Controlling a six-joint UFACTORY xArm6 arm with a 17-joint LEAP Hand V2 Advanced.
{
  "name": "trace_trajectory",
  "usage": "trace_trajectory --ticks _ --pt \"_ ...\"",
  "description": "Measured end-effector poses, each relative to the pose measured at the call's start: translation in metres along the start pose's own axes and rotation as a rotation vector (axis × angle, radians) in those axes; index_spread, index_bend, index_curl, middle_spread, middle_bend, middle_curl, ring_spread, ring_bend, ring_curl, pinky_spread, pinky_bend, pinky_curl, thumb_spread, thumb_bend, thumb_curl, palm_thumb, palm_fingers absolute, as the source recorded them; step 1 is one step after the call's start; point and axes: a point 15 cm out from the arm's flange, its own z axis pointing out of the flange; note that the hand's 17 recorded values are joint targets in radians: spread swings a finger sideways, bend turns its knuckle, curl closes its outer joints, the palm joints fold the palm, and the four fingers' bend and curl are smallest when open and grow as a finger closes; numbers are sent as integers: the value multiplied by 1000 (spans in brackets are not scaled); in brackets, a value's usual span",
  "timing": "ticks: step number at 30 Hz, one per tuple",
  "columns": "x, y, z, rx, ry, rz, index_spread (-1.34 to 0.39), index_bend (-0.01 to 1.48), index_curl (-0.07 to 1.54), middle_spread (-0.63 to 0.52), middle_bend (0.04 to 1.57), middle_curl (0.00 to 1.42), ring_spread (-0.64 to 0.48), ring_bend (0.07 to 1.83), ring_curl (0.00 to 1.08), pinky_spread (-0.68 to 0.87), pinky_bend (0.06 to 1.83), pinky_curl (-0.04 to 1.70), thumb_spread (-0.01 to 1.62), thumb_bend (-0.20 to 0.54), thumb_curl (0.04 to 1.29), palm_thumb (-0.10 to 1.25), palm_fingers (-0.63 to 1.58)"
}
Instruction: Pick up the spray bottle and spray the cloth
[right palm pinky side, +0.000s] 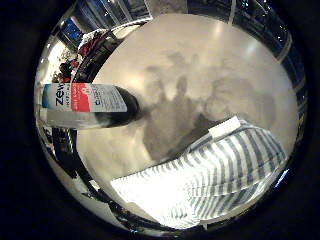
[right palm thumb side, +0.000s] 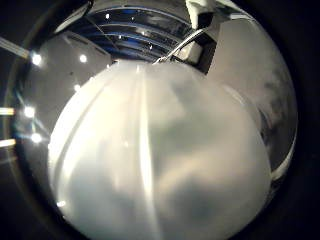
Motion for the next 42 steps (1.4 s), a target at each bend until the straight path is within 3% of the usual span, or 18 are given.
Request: trace_trajectory --ticks 22,32,37,42 --pt "23 -10 -39 54 43 13 -473 192 388 -39 166 252 -47 217 262 348 242 302 961 -28 309 585 267" --pt "45 -4 -123 49 120 -5 -473 200 385 -35 171 256 -10 199 262 351 235 303 952 -28 309 583 224" --pt "37 17 -182 -20 173 -27 -468 208 389 -20 166 253 35 184 248 362 226 305 962 -28 304 577 169" --pt "55 56 -234 -59 237 49 -473 247 399 -4 174 256 81 172 223 371 212 309 977 -28 299 571 128"
